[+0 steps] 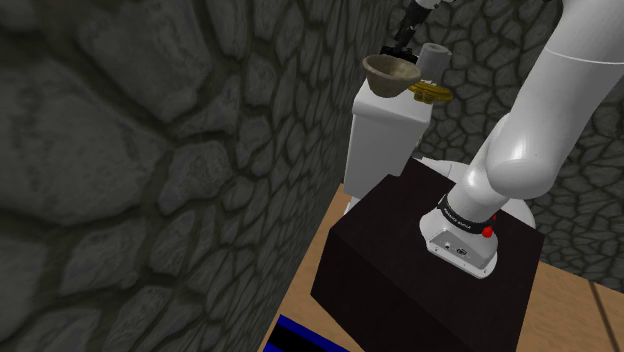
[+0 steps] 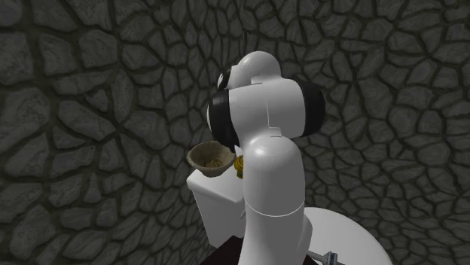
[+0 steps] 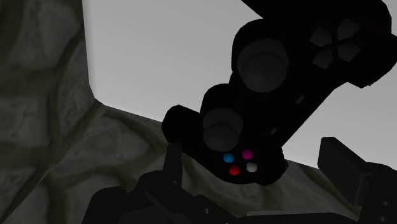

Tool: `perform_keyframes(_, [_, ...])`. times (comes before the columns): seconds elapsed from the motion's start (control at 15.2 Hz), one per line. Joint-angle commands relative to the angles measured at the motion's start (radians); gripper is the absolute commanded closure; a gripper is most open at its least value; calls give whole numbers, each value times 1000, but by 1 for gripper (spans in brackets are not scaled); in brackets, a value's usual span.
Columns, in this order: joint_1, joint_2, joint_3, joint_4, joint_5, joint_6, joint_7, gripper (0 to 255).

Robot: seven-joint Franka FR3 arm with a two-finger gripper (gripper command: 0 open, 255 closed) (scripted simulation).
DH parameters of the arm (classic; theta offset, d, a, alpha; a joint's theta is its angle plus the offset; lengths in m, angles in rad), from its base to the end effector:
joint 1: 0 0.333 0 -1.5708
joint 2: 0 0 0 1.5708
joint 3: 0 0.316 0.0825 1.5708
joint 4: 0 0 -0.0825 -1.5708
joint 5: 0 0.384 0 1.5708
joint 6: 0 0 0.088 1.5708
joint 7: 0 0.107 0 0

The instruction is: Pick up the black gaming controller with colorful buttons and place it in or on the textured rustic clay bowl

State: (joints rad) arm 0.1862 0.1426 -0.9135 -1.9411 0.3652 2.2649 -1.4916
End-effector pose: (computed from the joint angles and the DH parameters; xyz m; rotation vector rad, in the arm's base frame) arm 0.4675 -0.3802 0.4611 2.8557 0.8557 0.4257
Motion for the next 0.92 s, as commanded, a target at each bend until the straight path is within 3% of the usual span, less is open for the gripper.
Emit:
perform_keyframes(0.0, [-5, 12, 3, -1, 14, 7, -10, 0])
perform_keyframes(0.4, [-5, 12, 3, -1, 14, 7, -10, 0])
perform_keyframes(0.46, [-5, 12, 3, -1, 14, 7, -10, 255])
perform_keyframes(0.86, [-5, 12, 3, -1, 14, 7, -10, 255])
